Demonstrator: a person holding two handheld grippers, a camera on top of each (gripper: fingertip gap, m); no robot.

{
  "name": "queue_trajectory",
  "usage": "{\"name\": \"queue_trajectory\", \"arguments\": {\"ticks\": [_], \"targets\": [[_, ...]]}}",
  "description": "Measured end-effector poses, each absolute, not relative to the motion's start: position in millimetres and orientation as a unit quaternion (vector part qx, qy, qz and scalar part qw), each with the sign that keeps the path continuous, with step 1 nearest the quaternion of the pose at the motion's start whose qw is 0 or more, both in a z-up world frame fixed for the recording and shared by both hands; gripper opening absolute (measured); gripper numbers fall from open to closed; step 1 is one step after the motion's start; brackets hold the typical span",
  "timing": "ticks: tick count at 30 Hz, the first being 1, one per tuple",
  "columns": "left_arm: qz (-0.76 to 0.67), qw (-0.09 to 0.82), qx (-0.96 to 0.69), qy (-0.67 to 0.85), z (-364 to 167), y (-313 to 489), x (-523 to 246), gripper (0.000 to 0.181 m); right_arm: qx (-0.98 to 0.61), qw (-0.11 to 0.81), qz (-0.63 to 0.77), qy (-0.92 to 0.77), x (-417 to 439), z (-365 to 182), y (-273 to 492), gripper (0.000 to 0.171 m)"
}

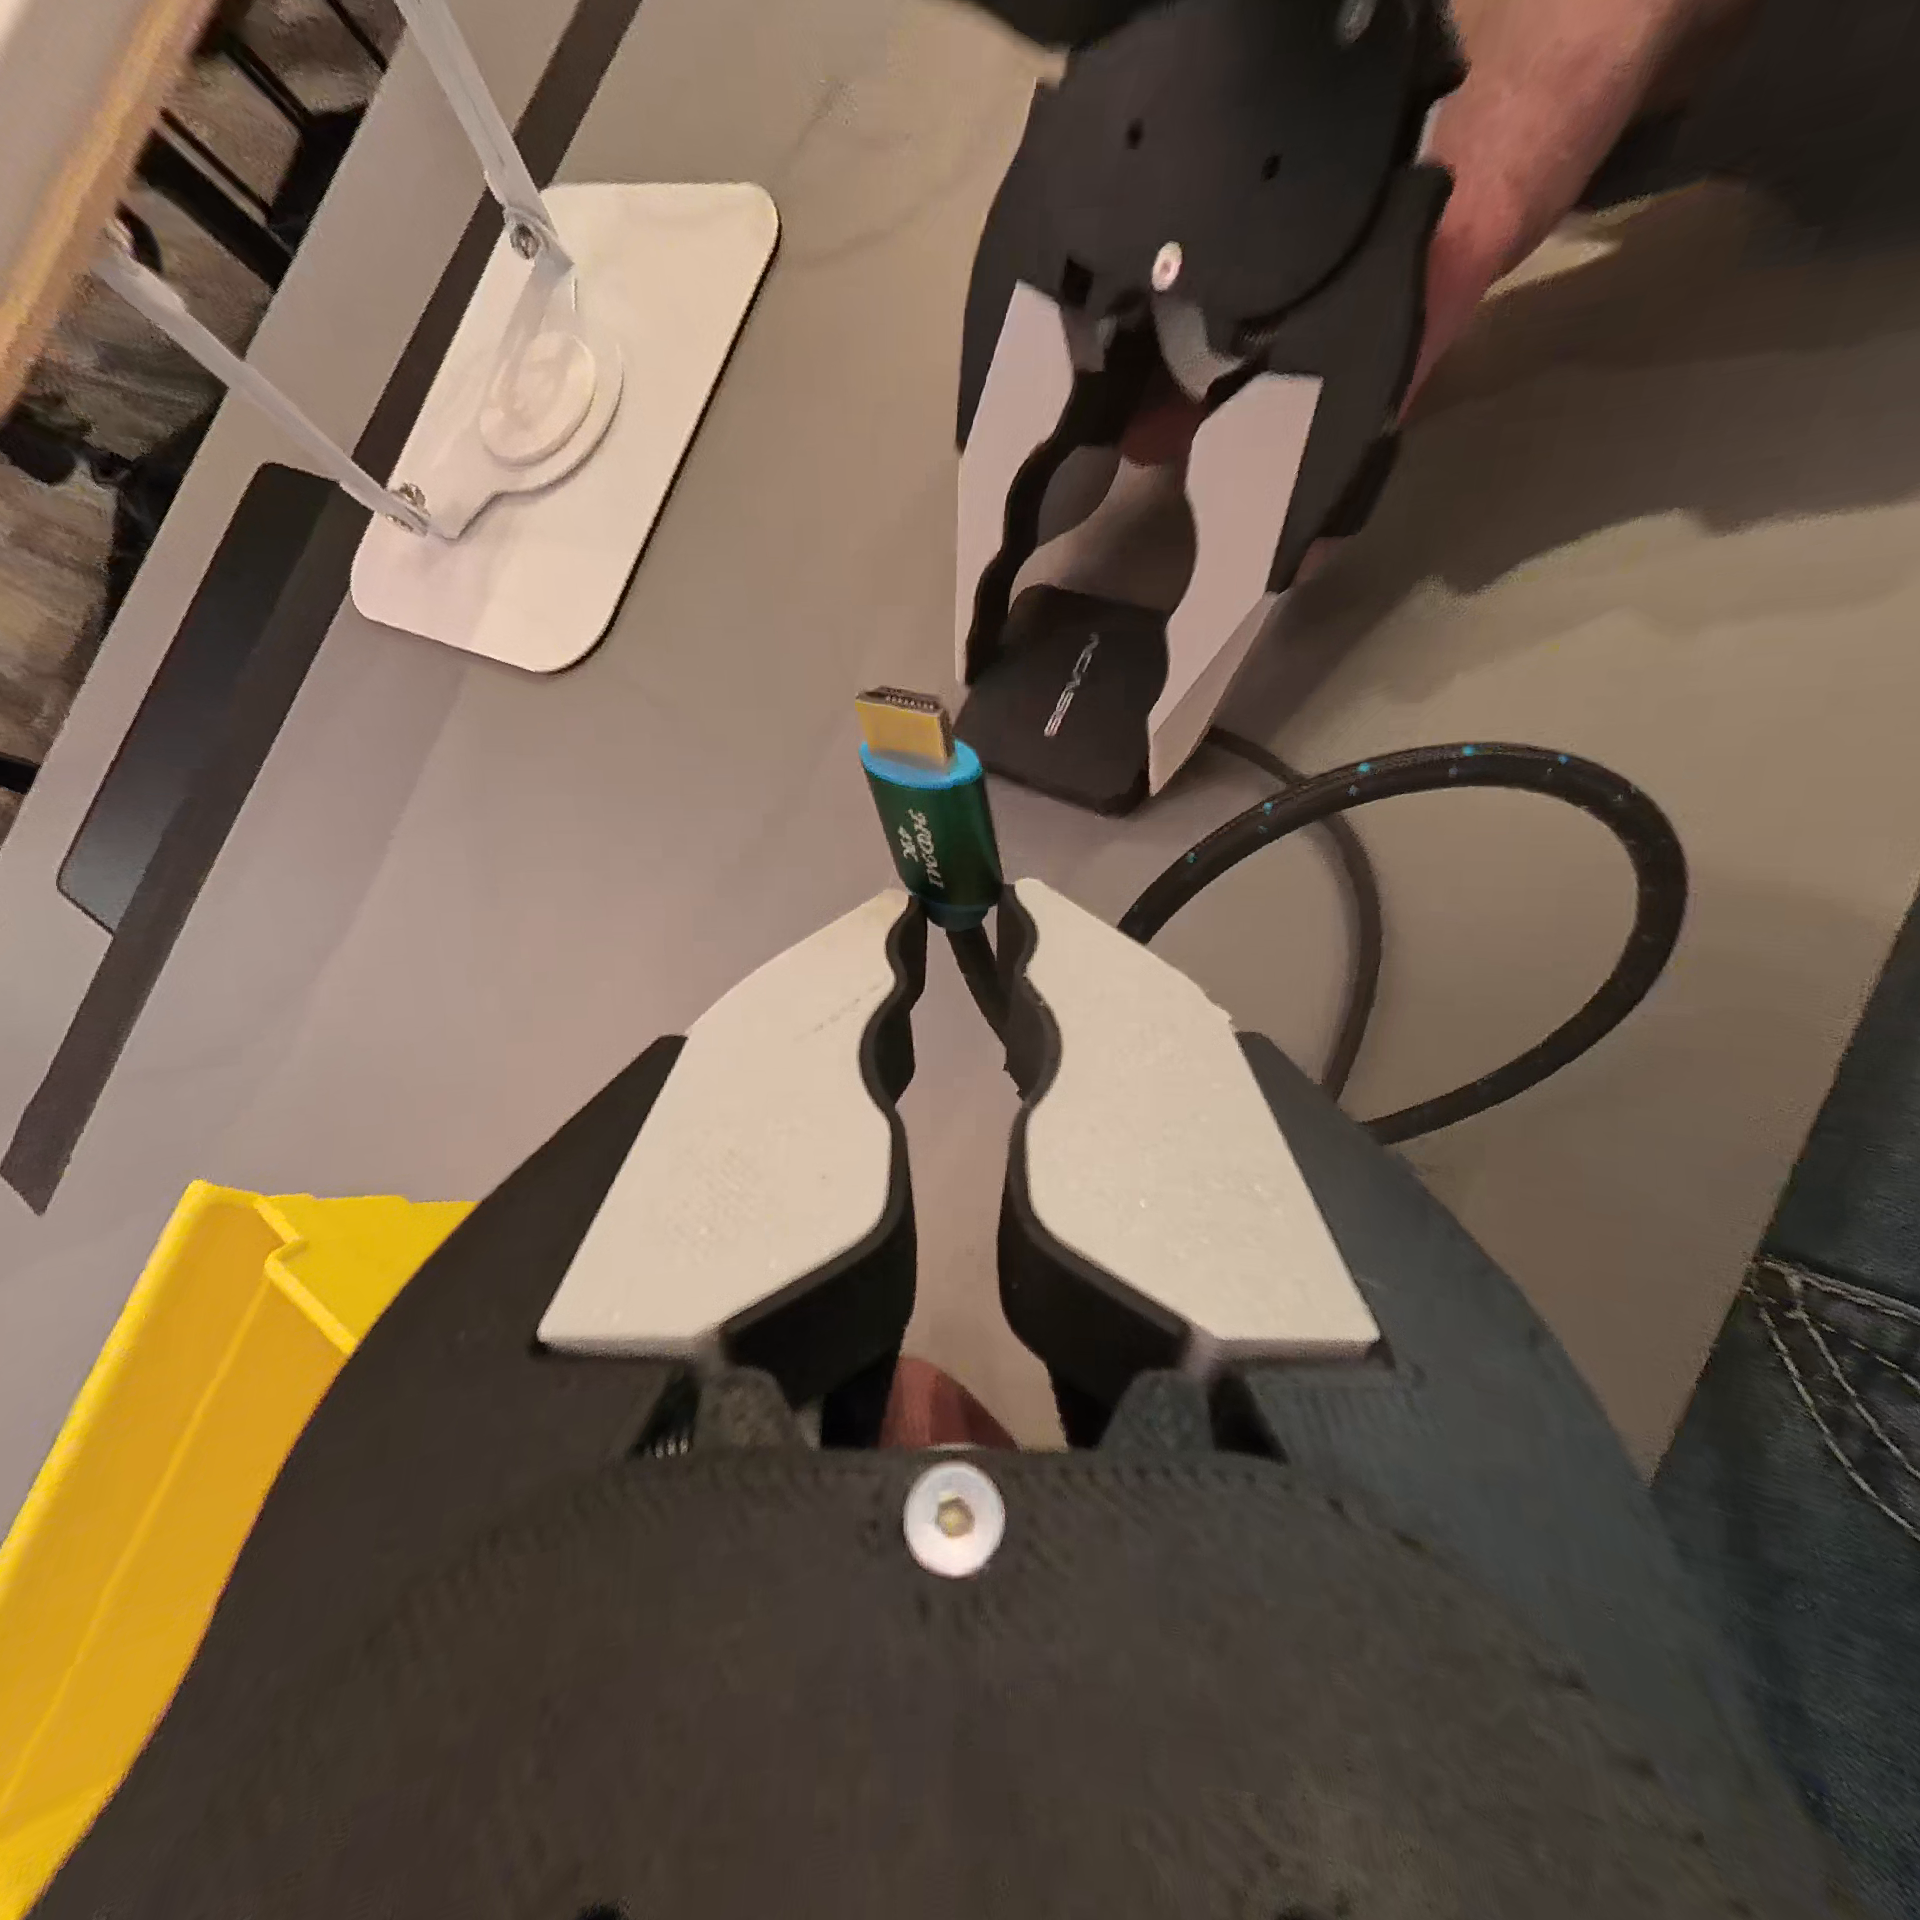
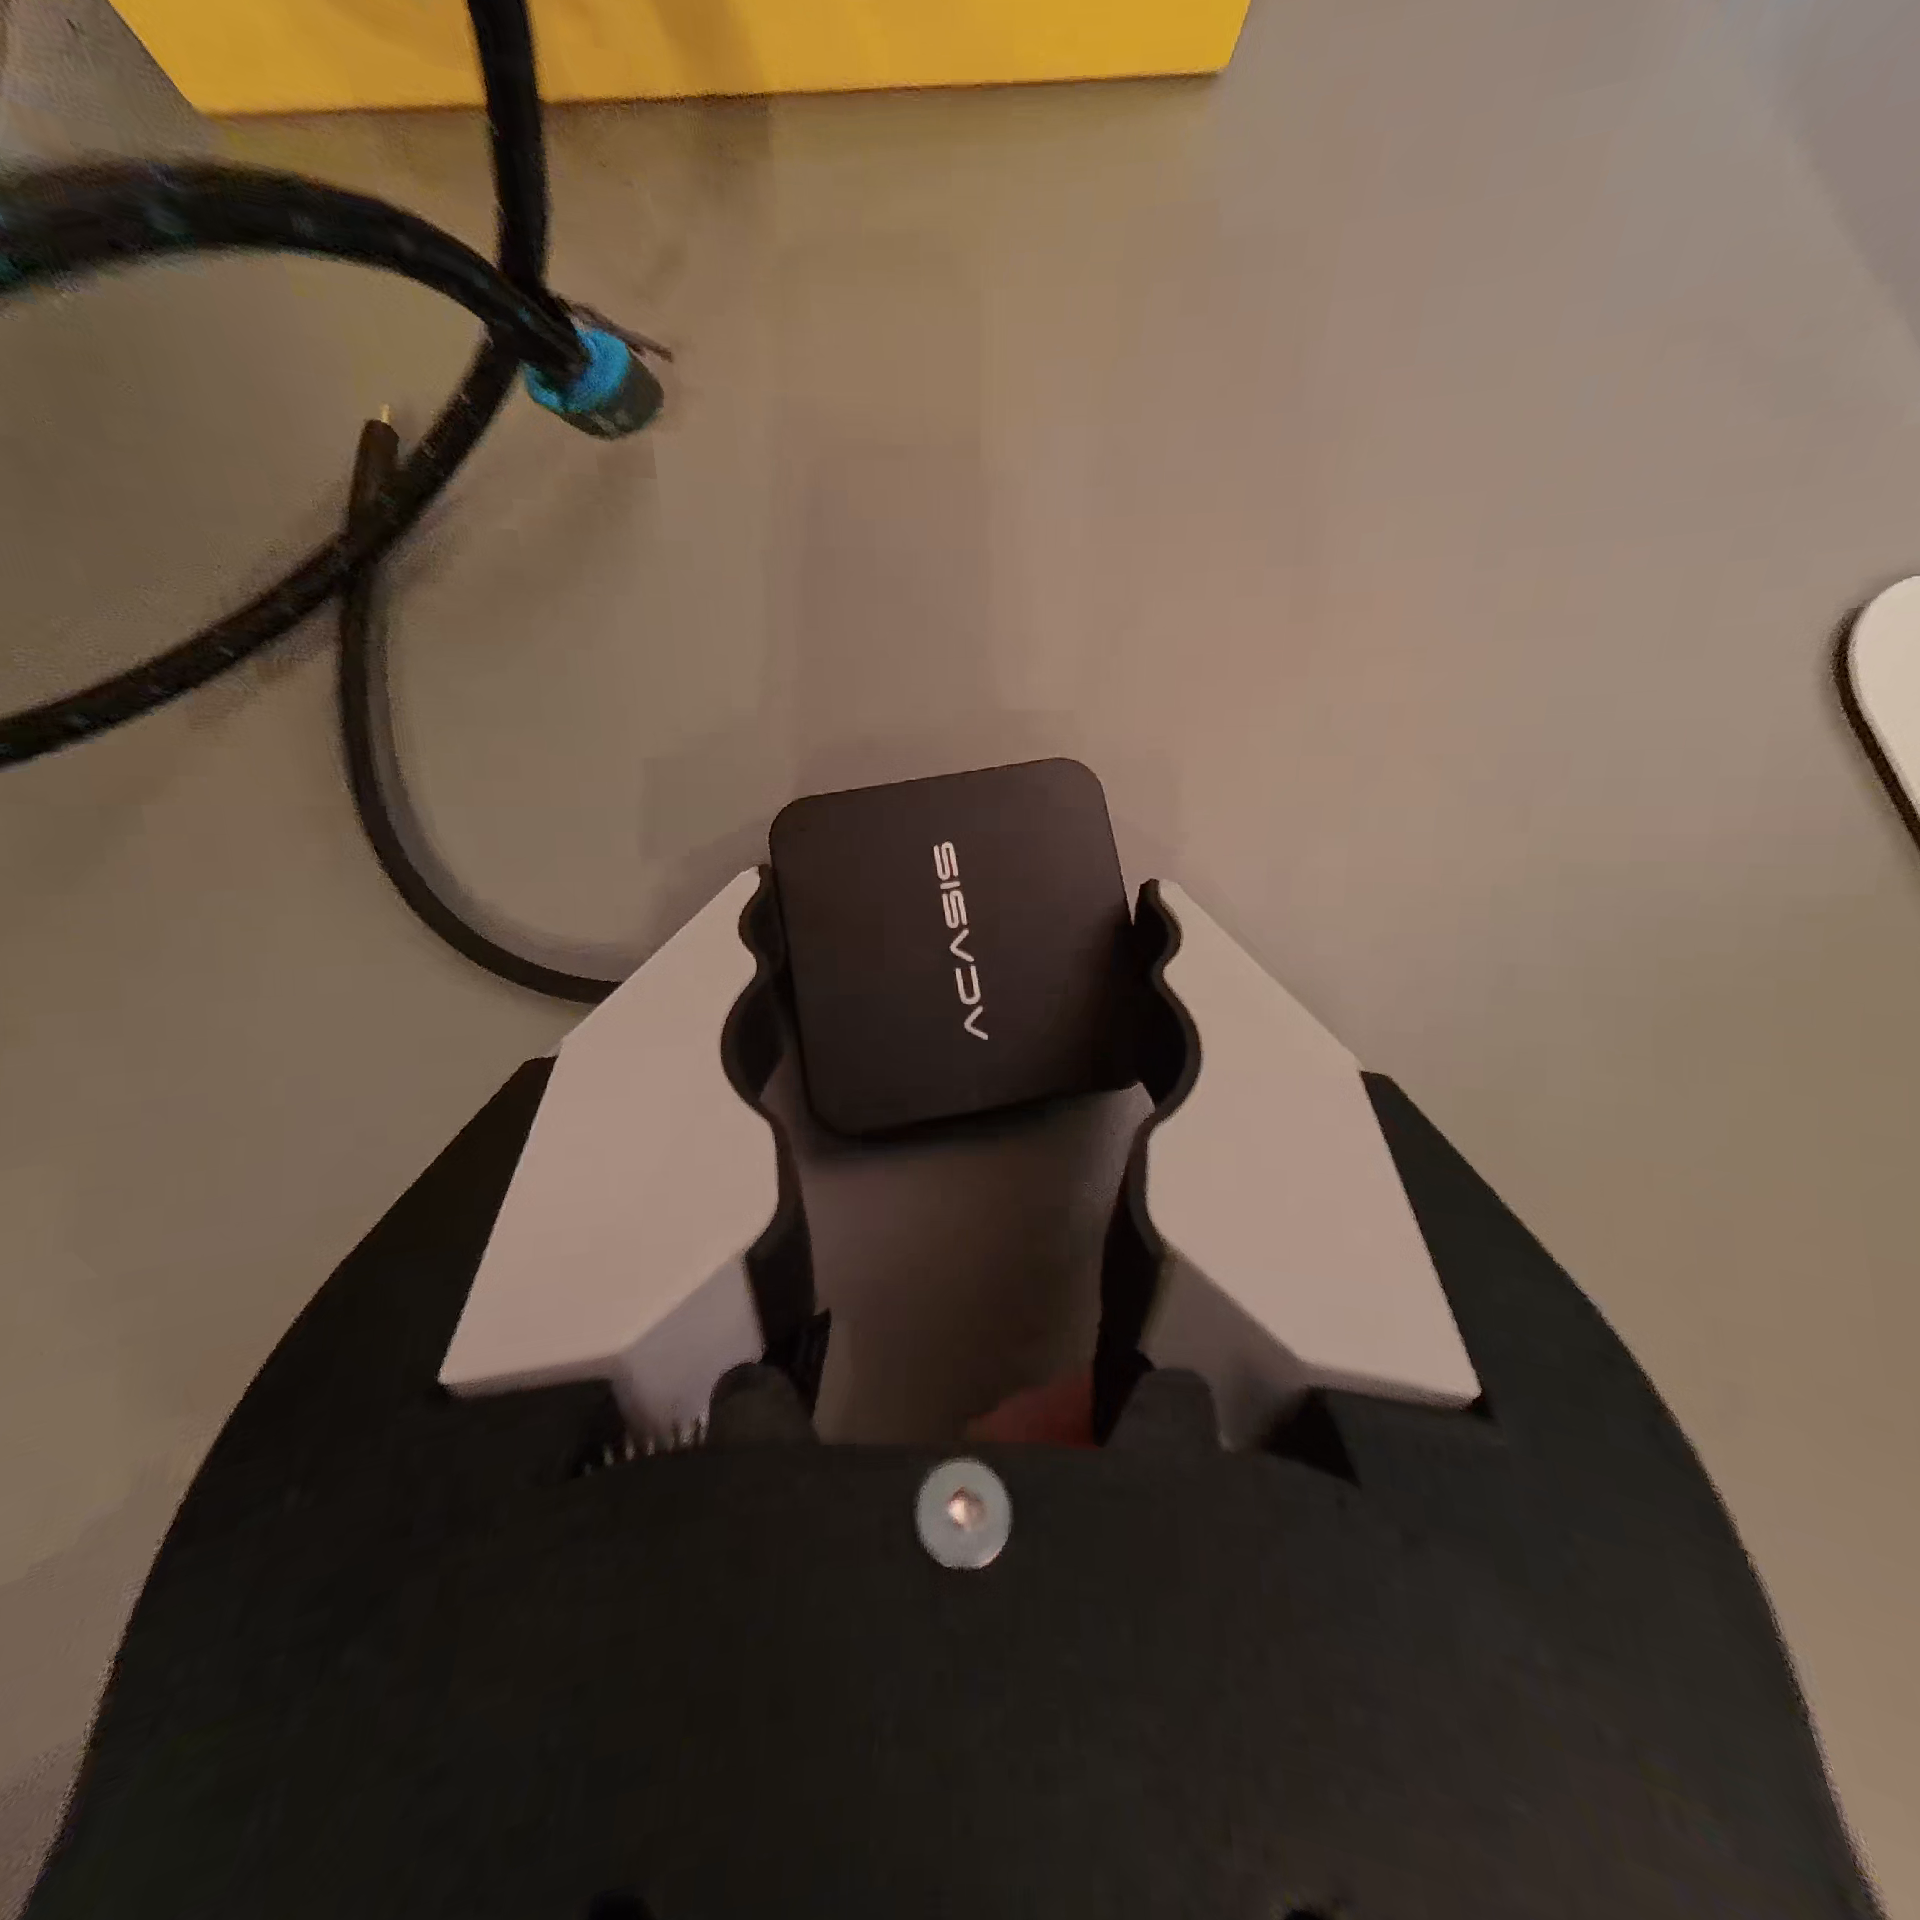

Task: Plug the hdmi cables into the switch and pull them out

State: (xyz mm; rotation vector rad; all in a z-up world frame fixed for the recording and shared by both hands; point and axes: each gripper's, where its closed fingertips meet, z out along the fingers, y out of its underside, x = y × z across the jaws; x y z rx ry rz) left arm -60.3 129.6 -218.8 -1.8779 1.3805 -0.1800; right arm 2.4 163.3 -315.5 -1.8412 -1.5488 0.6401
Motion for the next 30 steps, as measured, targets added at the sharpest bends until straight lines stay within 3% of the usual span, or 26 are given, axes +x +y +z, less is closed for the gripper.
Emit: {"name": "queue_trajectory", "arguments": {"ticks": [1, 14, 18, 23, 26, 30], "targets": [[-0.061, 0.385, -0.743, 0.544, -224, 131, -61, 0.012, -0.700, 0.325, 0.249, -0.586, 4, -313, 162, 0.066], [0.004, 0.296, -0.809, 0.508, -300, 163, -69, 0.011, -0.612, 0.449, 0.307, -0.574, 8, -264, 152, 0.066], [0.007, 0.300, -0.826, 0.477, -299, 167, -69, 0.015, -0.597, 0.472, 0.290, -0.581, 9, -263, 155, 0.066], [-0.094, 0.337, -0.816, 0.460, -268, 156, -42, 0.037, -0.569, 0.501, 0.289, -0.585, 6, -253, 151, 0.066], [-0.214, 0.333, -0.808, 0.435, -251, 139, -16, 0.035, -0.547, 0.517, 0.288, -0.592, 4, -246, 145, 0.065], [-0.264, 0.318, -0.811, 0.414, -252, 133, -8, 0.029, -0.530, 0.530, 0.250, -0.613, 6, -246, 143, 0.065]]}}
